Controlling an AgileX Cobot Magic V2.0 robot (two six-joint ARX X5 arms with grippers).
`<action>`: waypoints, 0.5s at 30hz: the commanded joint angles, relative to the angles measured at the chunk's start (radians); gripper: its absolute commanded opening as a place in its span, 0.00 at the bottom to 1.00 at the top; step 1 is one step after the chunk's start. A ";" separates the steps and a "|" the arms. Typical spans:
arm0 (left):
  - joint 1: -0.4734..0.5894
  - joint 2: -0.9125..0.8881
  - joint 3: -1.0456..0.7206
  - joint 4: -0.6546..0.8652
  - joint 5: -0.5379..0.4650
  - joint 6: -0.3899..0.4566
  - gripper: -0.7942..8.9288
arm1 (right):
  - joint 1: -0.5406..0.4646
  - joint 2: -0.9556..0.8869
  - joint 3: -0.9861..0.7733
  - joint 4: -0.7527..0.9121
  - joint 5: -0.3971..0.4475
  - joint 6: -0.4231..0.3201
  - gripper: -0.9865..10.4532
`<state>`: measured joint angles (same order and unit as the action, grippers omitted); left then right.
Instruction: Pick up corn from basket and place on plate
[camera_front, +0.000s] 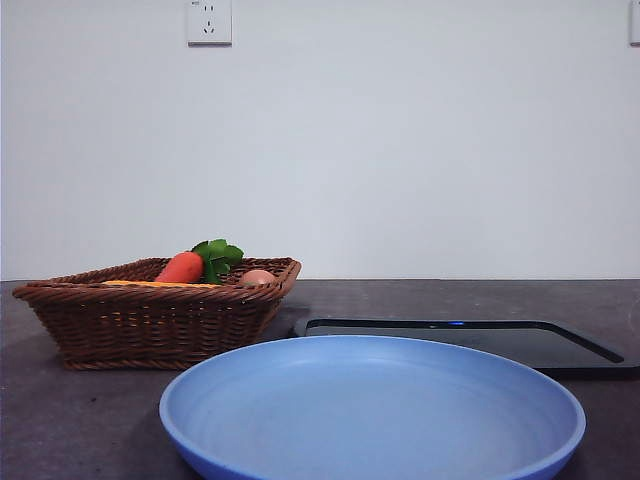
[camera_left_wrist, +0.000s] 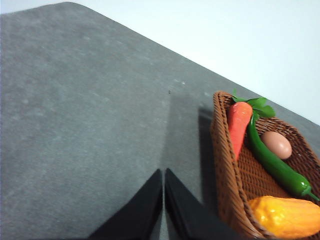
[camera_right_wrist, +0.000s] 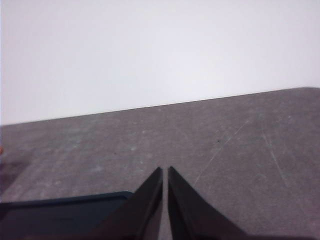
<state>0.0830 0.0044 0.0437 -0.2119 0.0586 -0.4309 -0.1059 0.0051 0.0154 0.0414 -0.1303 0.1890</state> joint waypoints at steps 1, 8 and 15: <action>0.002 -0.002 -0.005 -0.009 0.032 -0.010 0.09 | -0.001 -0.002 -0.006 0.011 0.000 0.058 0.09; 0.002 -0.001 0.002 0.019 0.118 -0.055 0.09 | -0.001 -0.002 0.003 0.010 -0.023 0.216 0.09; 0.002 0.010 0.059 0.000 0.228 -0.090 0.09 | -0.001 0.000 0.099 -0.111 -0.039 0.320 0.09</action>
<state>0.0830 0.0109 0.0700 -0.2195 0.2729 -0.5091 -0.1059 0.0055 0.0883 -0.0738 -0.1646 0.4736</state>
